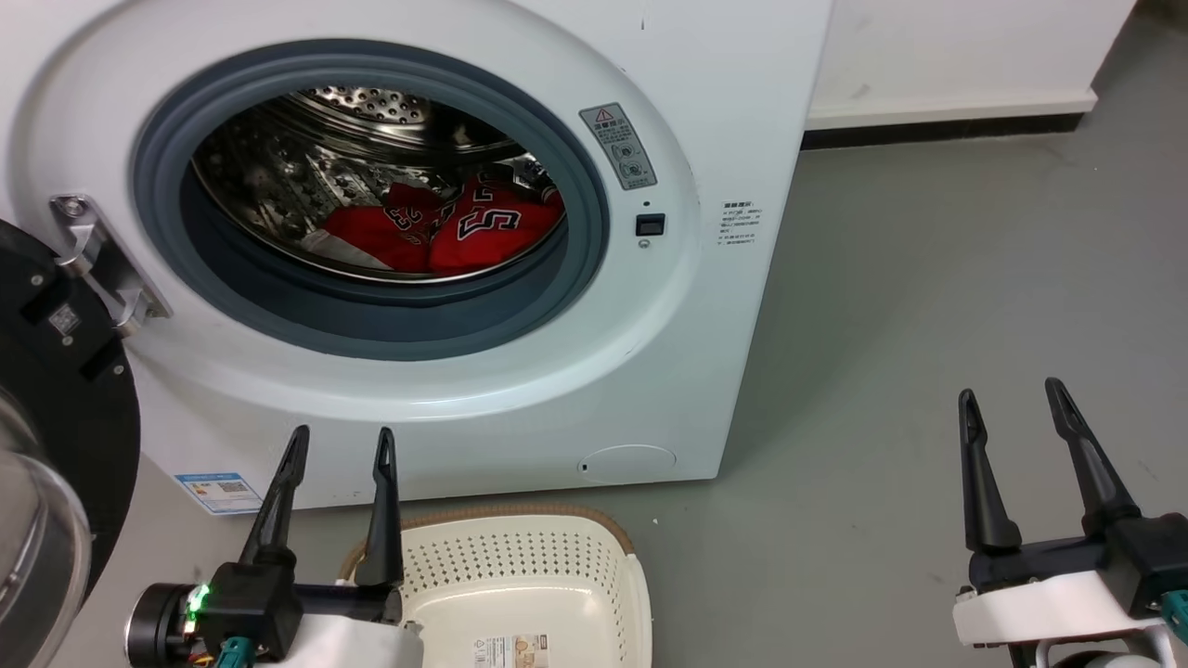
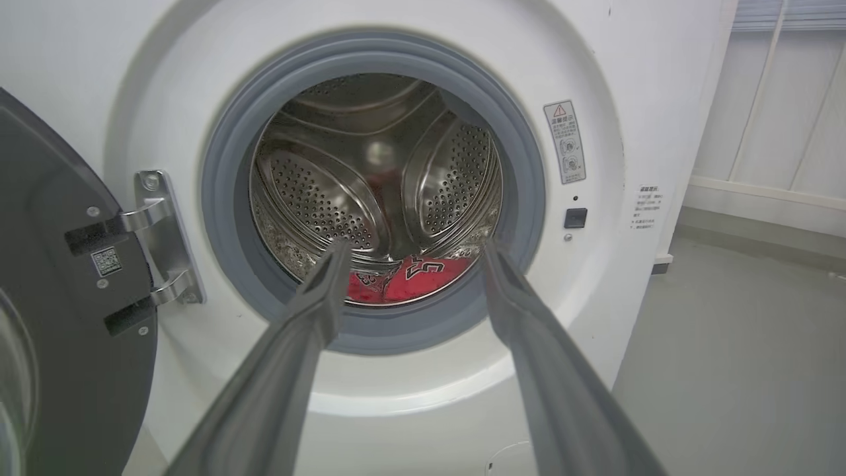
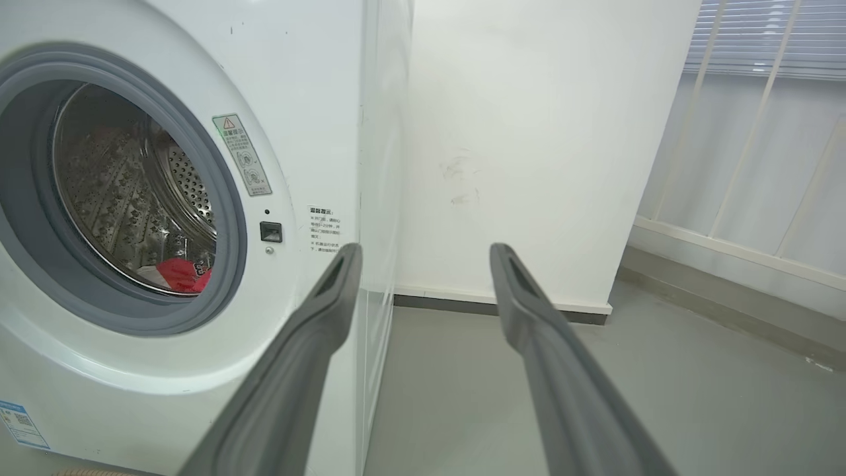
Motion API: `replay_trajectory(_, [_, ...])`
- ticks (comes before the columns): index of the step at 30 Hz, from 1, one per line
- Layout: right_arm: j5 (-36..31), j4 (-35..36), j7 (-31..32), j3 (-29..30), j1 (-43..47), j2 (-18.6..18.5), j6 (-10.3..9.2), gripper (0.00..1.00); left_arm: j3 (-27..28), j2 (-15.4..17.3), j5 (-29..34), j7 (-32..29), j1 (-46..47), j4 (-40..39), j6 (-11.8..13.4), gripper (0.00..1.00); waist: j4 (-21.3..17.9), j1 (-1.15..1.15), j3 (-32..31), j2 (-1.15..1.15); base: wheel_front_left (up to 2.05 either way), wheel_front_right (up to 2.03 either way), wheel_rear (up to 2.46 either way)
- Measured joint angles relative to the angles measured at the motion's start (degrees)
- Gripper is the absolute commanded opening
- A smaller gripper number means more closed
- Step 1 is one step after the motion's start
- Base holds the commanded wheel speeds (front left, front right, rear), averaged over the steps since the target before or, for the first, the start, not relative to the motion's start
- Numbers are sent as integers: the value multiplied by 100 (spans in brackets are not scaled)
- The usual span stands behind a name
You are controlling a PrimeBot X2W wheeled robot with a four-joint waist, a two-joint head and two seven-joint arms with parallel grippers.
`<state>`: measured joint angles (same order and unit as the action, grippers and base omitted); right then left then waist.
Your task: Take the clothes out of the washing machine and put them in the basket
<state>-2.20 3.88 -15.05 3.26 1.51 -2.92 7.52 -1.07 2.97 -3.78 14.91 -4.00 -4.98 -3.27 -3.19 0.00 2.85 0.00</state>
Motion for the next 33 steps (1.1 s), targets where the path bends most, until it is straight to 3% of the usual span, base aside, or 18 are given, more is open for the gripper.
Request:
replay_trajectory(6, [164,30,-1,-10,-104,-1,0,100,160,-4,-9,15,70,86,21,100,-143,0,253,0,0,0,0])
replay_trajectory(12, [300,119,-3,-27,-400,-3,0,100,497,144,45,16,727,424,-137,100,-341,0,832,0,0,0,0])
replay_trajectory(20, [506,158,-3,-89,-840,-8,0,100,798,1291,-99,-53,2711,1750,-355,100,-703,1,1922,0,0,0,0])
replay_trajectory(24, [639,179,-3,-116,-1014,-5,1,100,608,1972,-276,-810,4049,2374,-402,100,-892,1,2473,0,0,0,0])
replay_trajectory(33, [578,363,-3,-468,-1294,-1,1,100,-283,3093,-402,-3417,6638,3316,-422,100,-1289,1,3563,0,0,0,0])
